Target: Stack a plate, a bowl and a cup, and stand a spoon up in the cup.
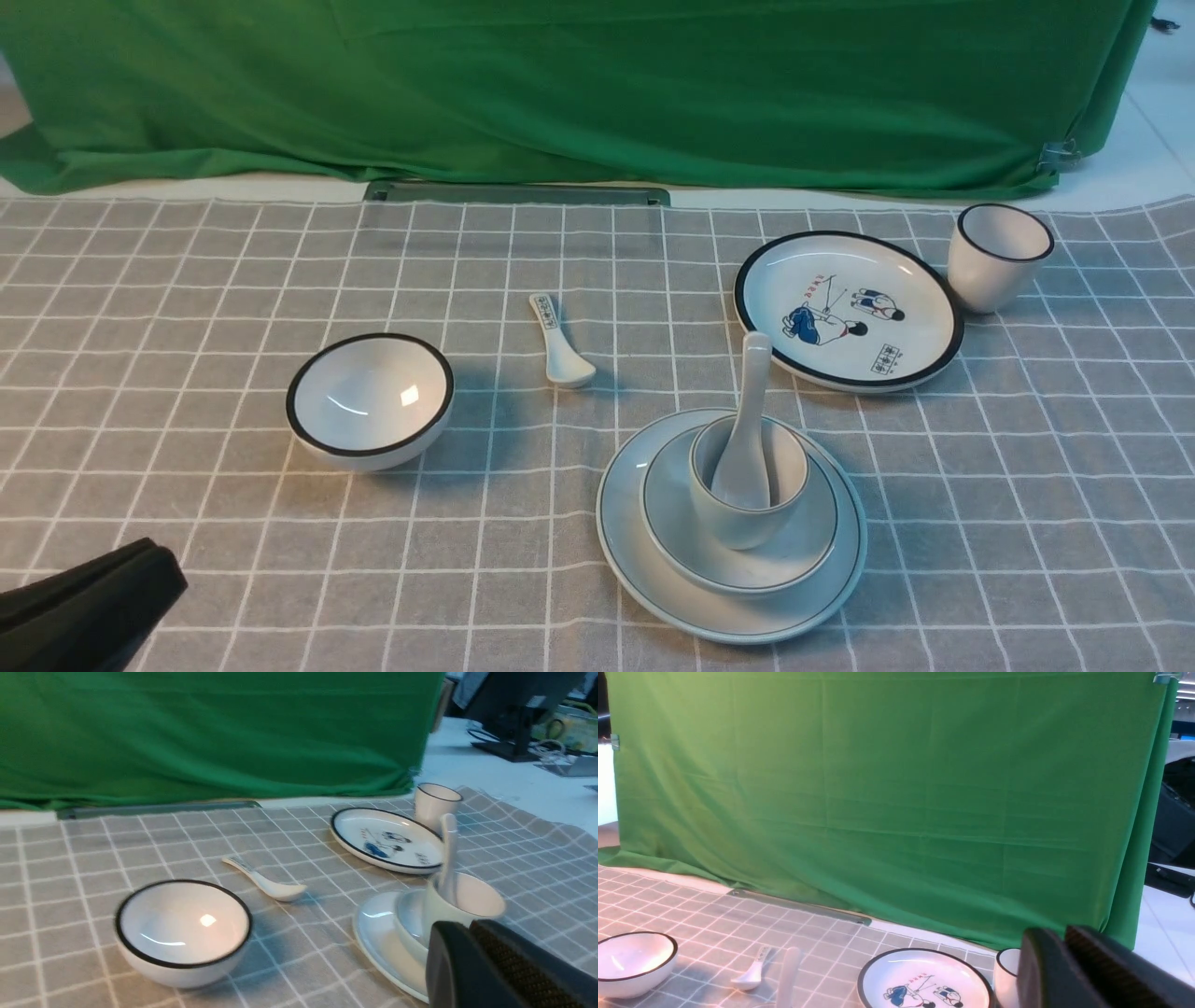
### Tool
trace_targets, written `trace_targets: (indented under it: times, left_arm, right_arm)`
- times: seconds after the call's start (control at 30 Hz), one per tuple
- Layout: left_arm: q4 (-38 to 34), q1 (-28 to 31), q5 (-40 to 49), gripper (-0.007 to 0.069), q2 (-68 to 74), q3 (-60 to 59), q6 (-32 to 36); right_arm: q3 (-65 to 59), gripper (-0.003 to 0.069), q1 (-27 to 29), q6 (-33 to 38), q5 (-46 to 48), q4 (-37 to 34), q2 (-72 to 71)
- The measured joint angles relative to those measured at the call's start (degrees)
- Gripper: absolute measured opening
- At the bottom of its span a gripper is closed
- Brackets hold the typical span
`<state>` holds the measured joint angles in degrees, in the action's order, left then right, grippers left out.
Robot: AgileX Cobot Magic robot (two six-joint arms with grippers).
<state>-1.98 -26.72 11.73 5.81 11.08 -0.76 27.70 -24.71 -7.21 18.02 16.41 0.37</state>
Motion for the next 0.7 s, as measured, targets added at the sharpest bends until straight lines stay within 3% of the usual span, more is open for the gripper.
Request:
trace_targets:
  times: [0.1,0.27,0.43,0.7]
  left_arm:
    - [-8.44,10.81,-4.63,0.0013,-4.56,-5.08,12.63]
    - [-9.34,22.87,-6.99,0.0013,-5.71,-11.03,16.17]
    - [-8.61,26.95,-1.39,0.0013,-5.76,-11.43,16.29]
    - [-8.0,27.7,1.16,0.0013,-5.76,-11.45,16.65]
  right_arm:
    - [0.0,0.0104,0.0,0.0,0.0,0.0,0.0]
    - [0.0,0.0117,0.0,0.0,0.0,0.0,0.0]
    - [0.0,0.0129,0.0,0.0,0.0,0.0,0.0]
    - [0.0,0.0144,0.0,0.0,0.0,-0.05,0.0]
